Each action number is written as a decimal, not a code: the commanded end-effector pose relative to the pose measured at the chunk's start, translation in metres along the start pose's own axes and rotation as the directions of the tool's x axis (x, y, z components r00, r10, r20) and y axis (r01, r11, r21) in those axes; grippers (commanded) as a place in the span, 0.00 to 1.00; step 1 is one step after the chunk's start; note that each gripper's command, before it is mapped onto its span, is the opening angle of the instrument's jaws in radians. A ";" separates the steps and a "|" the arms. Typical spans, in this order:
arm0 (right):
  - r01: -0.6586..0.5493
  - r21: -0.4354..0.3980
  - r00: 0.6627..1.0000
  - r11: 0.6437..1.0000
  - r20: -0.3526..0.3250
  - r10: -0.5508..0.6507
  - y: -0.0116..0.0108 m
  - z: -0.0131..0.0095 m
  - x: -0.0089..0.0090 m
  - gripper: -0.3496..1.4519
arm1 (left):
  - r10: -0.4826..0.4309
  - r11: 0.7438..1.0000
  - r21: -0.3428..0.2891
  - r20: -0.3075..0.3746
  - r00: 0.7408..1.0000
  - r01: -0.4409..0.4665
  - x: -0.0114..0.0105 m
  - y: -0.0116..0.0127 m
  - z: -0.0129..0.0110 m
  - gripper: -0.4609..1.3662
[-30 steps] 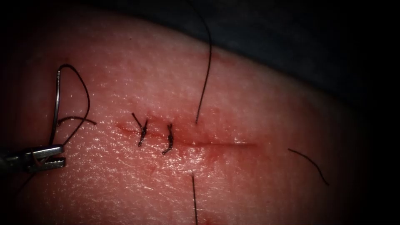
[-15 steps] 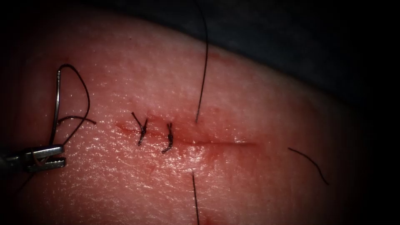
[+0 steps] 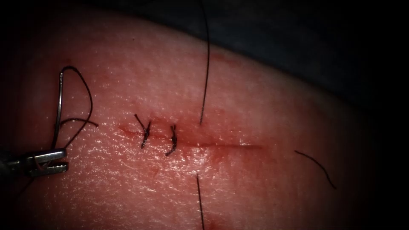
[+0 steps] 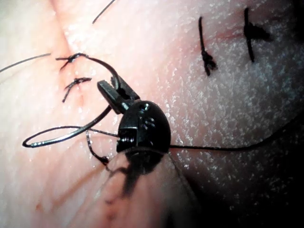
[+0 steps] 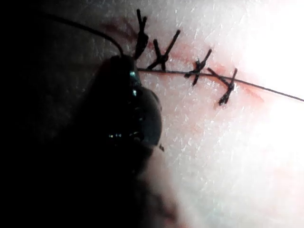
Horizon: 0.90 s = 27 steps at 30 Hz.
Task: Wound Closure
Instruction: Repeatably pull the suture through the incision with the right tool
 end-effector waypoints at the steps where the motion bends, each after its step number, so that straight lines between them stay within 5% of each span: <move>1: -0.009 -0.036 1.000 0.999 0.007 0.009 0.0005 -0.0011 -0.0003 0.68 | 0.000 1.000 -0.006 -0.002 1.000 0.000 0.0000 0.0001 0.0001 0.06; 13: -0.096 -0.278 0.994 0.956 0.018 0.105 0.0058 -0.0089 -0.0028 0.88 | 0.000 1.000 -0.006 -0.002 1.000 0.000 0.0000 0.0001 0.0000 0.06; 27: -0.121 -0.443 0.990 0.888 0.014 0.141 0.0131 -0.0142 -0.0058 0.87 | 0.000 1.000 -0.006 -0.002 1.000 0.000 0.0000 0.0001 0.0001 0.06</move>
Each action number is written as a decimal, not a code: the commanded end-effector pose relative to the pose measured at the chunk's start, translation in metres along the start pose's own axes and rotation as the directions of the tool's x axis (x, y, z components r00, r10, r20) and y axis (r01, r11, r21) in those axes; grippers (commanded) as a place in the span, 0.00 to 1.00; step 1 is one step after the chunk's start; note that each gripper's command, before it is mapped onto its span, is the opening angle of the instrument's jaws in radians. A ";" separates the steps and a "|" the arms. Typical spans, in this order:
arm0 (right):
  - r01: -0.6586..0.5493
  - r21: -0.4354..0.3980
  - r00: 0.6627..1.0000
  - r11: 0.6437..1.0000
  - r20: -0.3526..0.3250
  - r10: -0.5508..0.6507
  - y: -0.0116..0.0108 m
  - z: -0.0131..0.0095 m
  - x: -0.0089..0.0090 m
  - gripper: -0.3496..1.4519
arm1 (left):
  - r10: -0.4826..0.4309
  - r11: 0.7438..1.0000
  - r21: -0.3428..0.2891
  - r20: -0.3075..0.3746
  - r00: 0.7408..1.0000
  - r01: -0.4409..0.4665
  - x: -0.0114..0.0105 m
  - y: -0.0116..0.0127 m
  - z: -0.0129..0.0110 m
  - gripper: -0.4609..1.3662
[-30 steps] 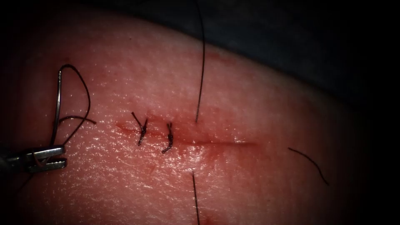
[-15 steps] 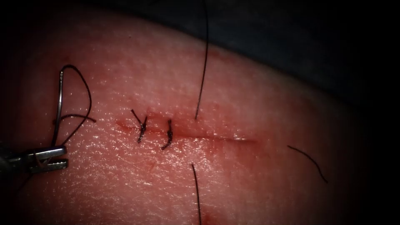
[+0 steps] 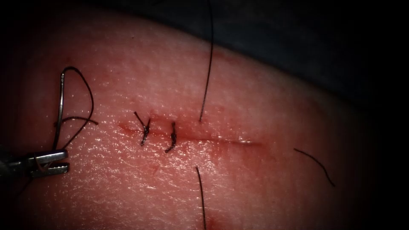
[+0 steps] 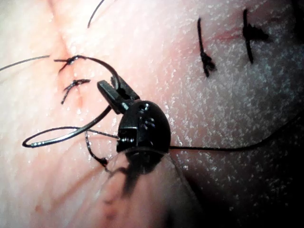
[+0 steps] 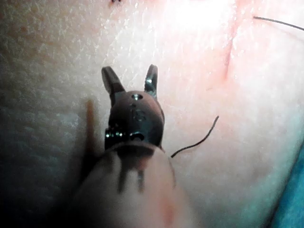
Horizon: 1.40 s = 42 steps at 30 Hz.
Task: Wound Closure
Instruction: Repeatably pull the suture through the incision with the right tool
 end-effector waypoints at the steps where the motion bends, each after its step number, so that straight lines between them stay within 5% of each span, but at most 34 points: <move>1: -0.007 -0.009 1.000 1.000 0.003 0.007 0.0008 0.0004 -0.0003 0.87 | 0.000 1.000 -0.004 0.001 1.000 0.000 0.0000 0.0000 0.0000 0.06; 9: -0.028 -0.084 1.000 0.996 0.000 0.028 0.0066 0.0048 -0.0012 0.85 | 0.000 1.000 -0.004 0.001 1.000 0.000 0.0001 0.0000 0.0000 0.06; 15: -0.016 -0.057 1.000 0.998 -0.021 0.014 0.0086 0.0081 -0.0007 0.79 | 0.000 1.000 -0.005 0.000 1.000 0.000 0.0000 0.0000 -0.0001 0.06; 25: 0.044 -0.014 0.996 0.999 -0.071 -0.045 0.0086 0.0121 -0.0016 0.73 | 0.000 1.000 -0.005 0.000 1.000 0.000 0.0000 0.0000 -0.0001 0.06; 42: 0.086 0.024 0.996 0.996 -0.036 -0.085 0.0087 0.0170 -0.0003 0.73 | 0.000 1.000 -0.005 0.000 1.000 0.000 0.0000 0.0000 -0.0001 0.06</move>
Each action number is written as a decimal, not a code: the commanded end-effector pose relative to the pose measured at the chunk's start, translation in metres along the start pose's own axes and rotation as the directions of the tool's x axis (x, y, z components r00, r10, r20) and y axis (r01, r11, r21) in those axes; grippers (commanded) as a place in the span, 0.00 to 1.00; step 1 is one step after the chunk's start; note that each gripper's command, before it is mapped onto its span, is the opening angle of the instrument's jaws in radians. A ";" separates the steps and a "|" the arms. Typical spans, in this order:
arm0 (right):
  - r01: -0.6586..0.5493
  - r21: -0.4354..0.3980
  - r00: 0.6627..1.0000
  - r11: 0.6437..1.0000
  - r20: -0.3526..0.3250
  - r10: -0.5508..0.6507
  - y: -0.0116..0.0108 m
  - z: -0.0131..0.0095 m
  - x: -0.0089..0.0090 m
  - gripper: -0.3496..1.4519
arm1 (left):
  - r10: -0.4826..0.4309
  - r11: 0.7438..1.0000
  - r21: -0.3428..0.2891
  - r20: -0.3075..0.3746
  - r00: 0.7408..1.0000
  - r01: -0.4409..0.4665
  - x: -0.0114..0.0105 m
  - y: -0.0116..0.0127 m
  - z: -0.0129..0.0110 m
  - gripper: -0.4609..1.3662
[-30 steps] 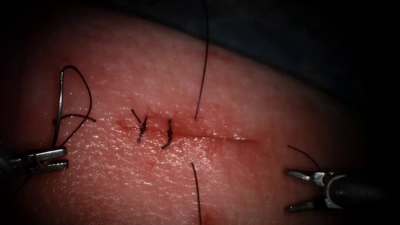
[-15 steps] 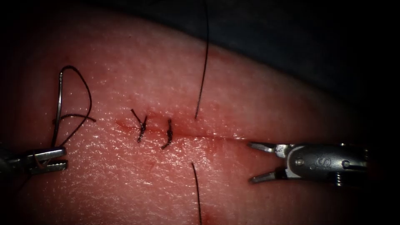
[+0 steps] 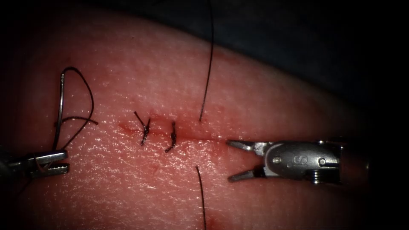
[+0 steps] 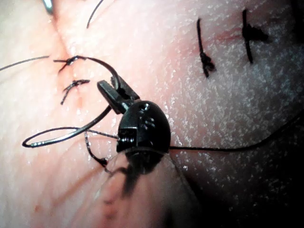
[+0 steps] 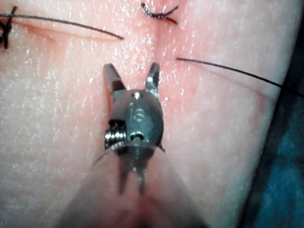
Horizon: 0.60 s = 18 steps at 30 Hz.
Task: Wound Closure
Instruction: Repeatably pull the suture through the incision with the right tool
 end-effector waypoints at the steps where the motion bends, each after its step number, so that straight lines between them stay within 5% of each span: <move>1: 0.006 0.006 1.000 1.000 -0.001 -0.006 -0.0001 0.0004 0.0000 0.73 | 0.000 1.000 -0.005 0.000 1.000 0.000 0.0000 0.0000 0.0000 0.06; 18: 0.045 0.045 0.999 0.998 -0.019 -0.044 -0.0012 0.0050 0.0007 0.71 | 0.000 1.000 -0.005 0.000 1.000 0.000 0.0000 0.0000 0.0000 0.06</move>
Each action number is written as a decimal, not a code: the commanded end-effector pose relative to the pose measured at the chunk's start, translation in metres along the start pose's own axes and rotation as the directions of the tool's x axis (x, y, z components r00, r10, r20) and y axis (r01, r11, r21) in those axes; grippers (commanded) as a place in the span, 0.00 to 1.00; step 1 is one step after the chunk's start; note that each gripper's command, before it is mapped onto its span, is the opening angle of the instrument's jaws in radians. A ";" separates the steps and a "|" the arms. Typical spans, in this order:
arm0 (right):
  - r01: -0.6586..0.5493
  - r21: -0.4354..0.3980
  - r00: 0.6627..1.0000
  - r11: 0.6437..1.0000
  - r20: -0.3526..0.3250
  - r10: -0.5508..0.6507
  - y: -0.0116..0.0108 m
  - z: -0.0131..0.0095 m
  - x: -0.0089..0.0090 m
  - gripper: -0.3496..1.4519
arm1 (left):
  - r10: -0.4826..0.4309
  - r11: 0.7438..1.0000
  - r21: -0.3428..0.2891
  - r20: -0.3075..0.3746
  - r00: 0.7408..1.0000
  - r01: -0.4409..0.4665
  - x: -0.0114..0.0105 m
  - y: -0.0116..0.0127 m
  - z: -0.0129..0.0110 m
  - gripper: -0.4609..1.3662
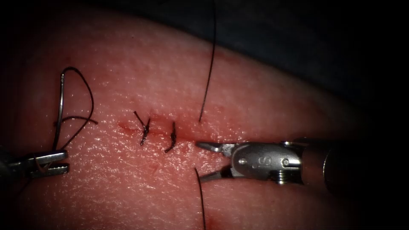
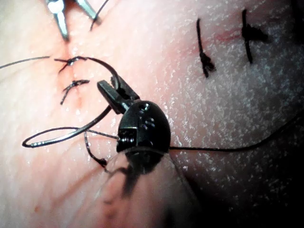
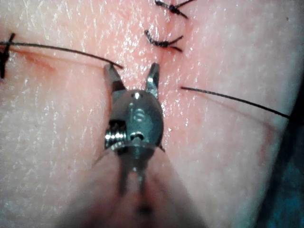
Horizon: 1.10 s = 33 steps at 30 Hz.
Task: Wound Closure
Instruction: Repeatably pull the suture through the incision with the right tool
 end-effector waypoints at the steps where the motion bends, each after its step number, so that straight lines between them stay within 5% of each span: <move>1: 0.001 0.001 1.000 1.000 -0.001 -0.001 0.0000 0.0001 0.0001 0.71 | 0.000 1.000 -0.005 0.000 1.000 0.000 0.0000 0.0000 0.0000 0.06; 16: 0.025 0.032 1.000 0.999 -0.012 -0.024 -0.0009 0.0010 -0.0001 0.55 | 0.000 1.000 -0.005 0.000 1.000 0.000 0.0000 0.0000 0.0000 0.06; 22: 0.032 0.060 0.999 0.998 -0.011 -0.032 -0.0016 0.0013 -0.0005 0.40 | 0.000 1.000 -0.005 0.000 1.000 0.000 0.0000 0.0000 -0.0001 0.06; 24: 0.034 0.063 0.999 0.997 -0.010 -0.033 -0.0017 0.0013 -0.0005 0.25 | 0.000 1.000 -0.005 0.000 1.000 0.000 0.0000 0.0000 -0.0001 0.06; 25: 0.025 0.091 1.000 0.996 -0.009 -0.024 -0.0018 0.0013 -0.0005 0.00 | 0.000 1.000 -0.005 0.000 1.000 0.000 0.0000 0.0000 -0.0001 0.06; 33: 0.033 0.107 0.999 0.994 0.013 -0.034 -0.0017 0.0010 0.0001 0.00 | 0.000 1.000 -0.005 0.000 1.000 0.000 0.0000 0.0000 -0.0001 0.06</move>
